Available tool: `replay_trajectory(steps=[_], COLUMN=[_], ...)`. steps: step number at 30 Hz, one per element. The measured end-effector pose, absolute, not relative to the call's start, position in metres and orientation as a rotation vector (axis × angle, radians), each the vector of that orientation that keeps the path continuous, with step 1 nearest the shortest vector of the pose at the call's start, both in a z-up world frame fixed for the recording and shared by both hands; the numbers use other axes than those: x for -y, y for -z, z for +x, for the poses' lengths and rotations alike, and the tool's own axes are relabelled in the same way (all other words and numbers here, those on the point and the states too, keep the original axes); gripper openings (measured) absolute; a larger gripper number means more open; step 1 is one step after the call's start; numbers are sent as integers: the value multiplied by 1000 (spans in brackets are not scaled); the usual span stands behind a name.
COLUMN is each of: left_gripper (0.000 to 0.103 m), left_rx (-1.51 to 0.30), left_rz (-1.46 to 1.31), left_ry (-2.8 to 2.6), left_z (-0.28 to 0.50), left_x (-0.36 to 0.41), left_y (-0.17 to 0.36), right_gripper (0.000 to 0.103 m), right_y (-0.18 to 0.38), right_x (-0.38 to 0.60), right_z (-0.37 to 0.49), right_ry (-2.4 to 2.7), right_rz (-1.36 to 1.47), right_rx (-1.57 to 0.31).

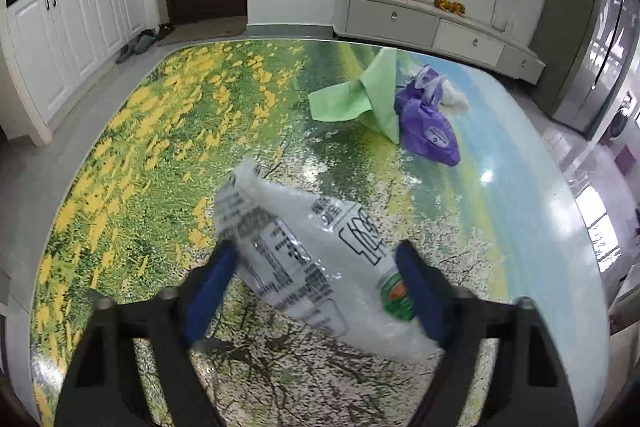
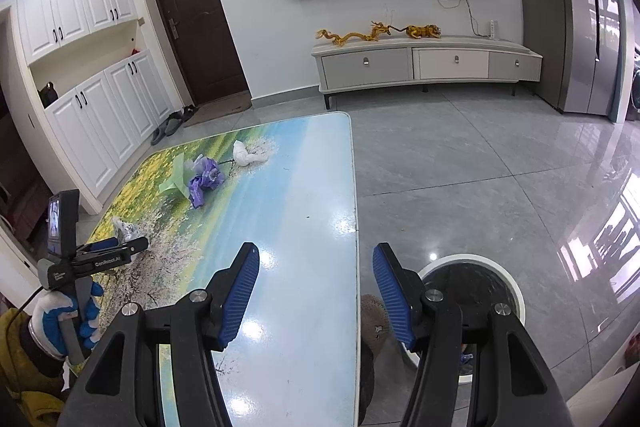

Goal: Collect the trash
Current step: 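Grasp the white printed plastic bag with the left gripper while the right grasps white tissue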

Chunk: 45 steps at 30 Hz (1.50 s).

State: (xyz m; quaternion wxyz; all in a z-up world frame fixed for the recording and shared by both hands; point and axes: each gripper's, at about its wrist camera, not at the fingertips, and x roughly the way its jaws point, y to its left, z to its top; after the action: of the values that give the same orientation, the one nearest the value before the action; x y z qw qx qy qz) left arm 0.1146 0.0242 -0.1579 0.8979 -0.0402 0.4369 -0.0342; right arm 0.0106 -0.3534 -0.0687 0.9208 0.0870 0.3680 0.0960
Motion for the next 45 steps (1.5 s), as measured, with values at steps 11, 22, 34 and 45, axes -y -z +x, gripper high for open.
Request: replay_trajectory(steps=[11, 22, 34, 45], left_gripper=[23, 19, 19, 17], left_rx=[-846, -801, -816, -792], left_rz=[-124, -134, -230, -204], left_ry=[240, 260, 310, 295], left_z=[124, 172, 181, 175], left_x=[-61, -84, -94, -92], left_y=[154, 157, 163, 159], right_gripper=[57, 53, 49, 20], right_y=[78, 126, 164, 160], right_x=[294, 221, 175, 189], right_z=[79, 215, 300, 263], right_ry=[-305, -377, -383, -400], right_rz=[83, 15, -50, -24], right_rx=[-815, -920, -968, -946])
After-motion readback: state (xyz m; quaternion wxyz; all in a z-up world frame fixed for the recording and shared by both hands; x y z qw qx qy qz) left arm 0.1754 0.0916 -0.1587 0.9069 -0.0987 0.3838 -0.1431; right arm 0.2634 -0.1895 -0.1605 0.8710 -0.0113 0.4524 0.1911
